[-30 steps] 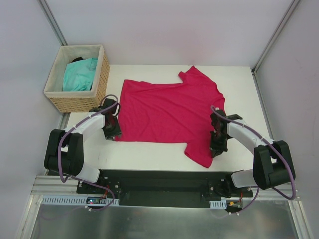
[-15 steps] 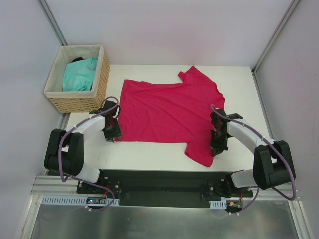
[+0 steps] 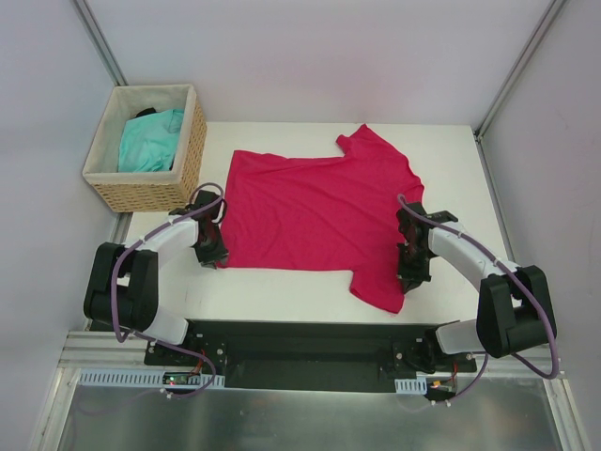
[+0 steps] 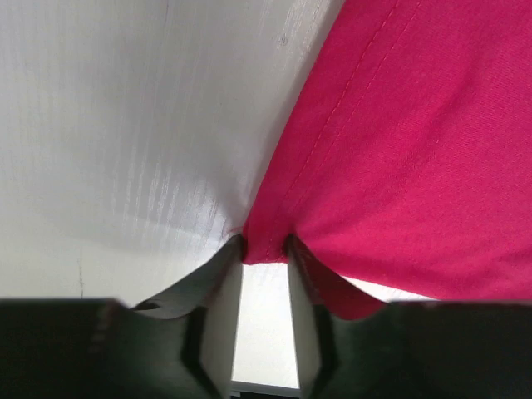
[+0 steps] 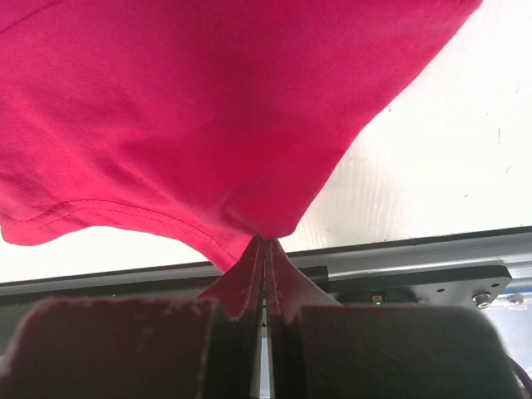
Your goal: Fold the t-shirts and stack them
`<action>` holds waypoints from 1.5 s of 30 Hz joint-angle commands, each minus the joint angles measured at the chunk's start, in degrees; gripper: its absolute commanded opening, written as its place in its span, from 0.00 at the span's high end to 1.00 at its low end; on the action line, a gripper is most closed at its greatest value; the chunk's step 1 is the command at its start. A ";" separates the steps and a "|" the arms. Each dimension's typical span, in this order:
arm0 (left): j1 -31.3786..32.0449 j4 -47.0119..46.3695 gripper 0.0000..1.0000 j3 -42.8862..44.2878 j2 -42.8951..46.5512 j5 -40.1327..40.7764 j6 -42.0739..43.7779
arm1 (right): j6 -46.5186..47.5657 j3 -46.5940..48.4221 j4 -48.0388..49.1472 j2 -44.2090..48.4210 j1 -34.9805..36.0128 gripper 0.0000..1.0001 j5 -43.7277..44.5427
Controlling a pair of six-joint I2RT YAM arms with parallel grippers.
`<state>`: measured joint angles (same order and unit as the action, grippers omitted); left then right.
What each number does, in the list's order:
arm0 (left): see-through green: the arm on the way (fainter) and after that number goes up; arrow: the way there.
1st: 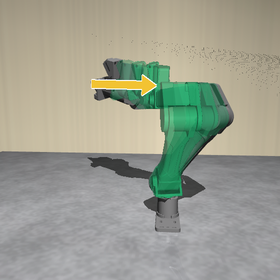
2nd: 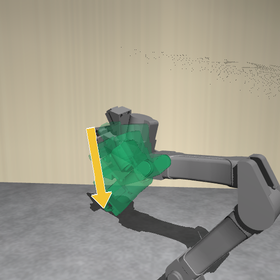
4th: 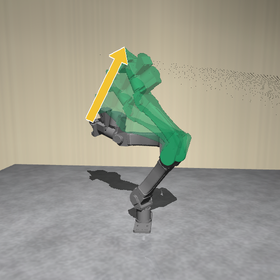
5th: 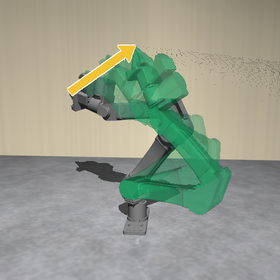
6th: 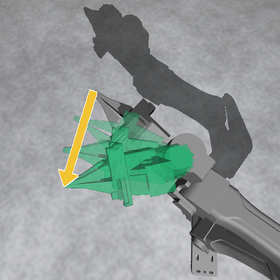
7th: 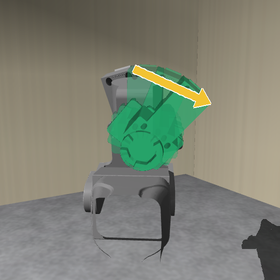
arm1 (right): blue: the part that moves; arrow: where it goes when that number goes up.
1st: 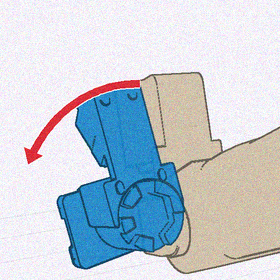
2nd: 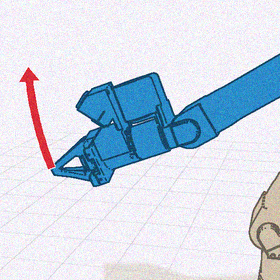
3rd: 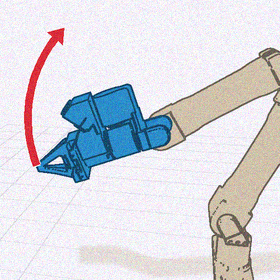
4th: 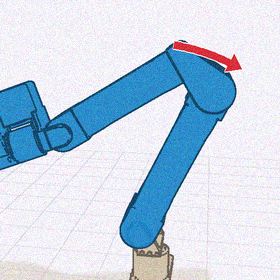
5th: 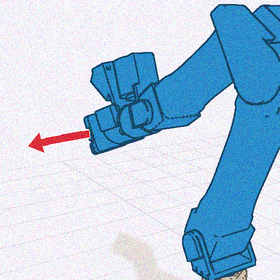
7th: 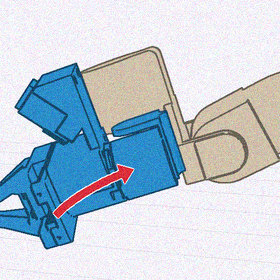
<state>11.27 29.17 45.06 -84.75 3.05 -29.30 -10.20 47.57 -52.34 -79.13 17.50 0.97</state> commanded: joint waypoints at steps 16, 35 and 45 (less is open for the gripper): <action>0.16 0.63 1.00 7.85 -2.35 -1.73 3.37 | -0.62 7.00 -3.65 -0.14 0.08 0.99 2.10; -0.81 5.11 1.00 14.09 -1.65 -1.12 4.43 | 3.25 21.68 -6.55 -6.65 -1.67 0.99 4.12; -1.86 5.72 1.00 18.83 -2.52 -1.12 5.57 | 5.80 24.59 -5.50 -7.53 -4.31 0.99 2.72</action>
<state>10.02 33.43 61.01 -87.11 1.63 -25.21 -6.02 70.72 -56.25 -86.46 13.76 3.68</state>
